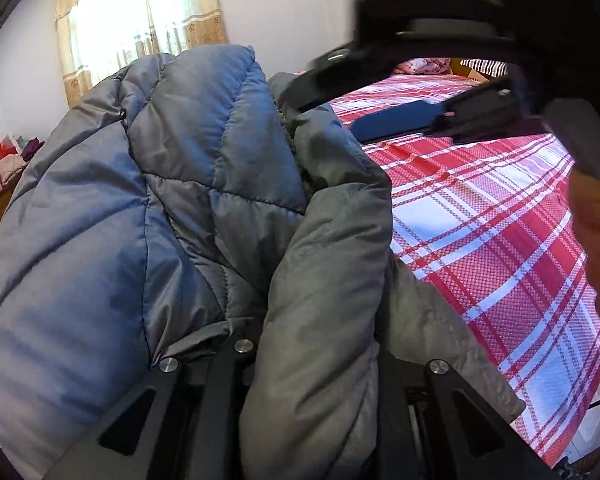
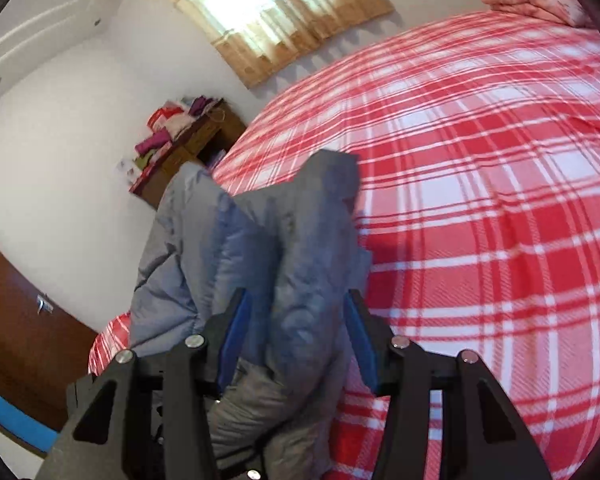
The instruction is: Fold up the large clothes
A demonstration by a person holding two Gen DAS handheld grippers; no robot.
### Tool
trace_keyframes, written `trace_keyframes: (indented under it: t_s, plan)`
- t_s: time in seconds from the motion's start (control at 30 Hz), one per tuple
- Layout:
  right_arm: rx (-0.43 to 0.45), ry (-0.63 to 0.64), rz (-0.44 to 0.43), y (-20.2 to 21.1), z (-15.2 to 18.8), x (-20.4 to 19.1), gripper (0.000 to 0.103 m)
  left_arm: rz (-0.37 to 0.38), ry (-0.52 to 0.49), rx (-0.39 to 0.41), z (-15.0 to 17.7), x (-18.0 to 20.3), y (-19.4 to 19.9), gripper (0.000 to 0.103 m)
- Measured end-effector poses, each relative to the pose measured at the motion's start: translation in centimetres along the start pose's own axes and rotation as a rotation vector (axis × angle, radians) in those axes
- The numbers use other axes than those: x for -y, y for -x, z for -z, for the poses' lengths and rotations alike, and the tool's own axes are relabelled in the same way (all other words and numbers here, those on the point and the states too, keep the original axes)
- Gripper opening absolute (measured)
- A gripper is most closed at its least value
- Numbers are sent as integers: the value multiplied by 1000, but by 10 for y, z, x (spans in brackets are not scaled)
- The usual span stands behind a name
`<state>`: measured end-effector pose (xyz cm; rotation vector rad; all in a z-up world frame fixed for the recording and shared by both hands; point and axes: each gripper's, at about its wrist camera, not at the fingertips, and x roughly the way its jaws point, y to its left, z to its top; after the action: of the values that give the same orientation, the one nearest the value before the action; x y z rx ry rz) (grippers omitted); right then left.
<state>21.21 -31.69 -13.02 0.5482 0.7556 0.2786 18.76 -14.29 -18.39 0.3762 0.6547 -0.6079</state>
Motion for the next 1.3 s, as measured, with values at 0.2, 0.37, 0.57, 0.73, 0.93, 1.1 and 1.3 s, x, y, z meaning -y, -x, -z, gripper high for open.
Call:
trace_keyframes:
  t_s: [0.2, 0.37, 0.57, 0.73, 0.93, 1.1, 1.3]
  plan:
    - [-108, 47, 42, -41, 5, -5, 38, -5, -25, 6, 6, 2, 7, 17]
    - [-175, 47, 99, -56, 10, 7, 23, 7, -66, -5, 7, 9, 26, 23]
    - [-193, 73, 122, -64, 11, 9, 20, -10, -199, 15, 29, 17, 81, 30]
    - [-200, 101, 103, -69, 17, 1, 27, 74, -118, -31, 39, -6, 102, 30]
    - [-190, 95, 122, -68, 16, -1, 27, 56, -129, 16, 29, 14, 97, 43]
    - [-199, 90, 76, -58, 12, -1, 26, 110, -235, 105, 8, 51, 91, 50]
    - [-207, 72, 32, -53, 5, 11, 26, 180, -273, 199, 1, 45, 127, 66]
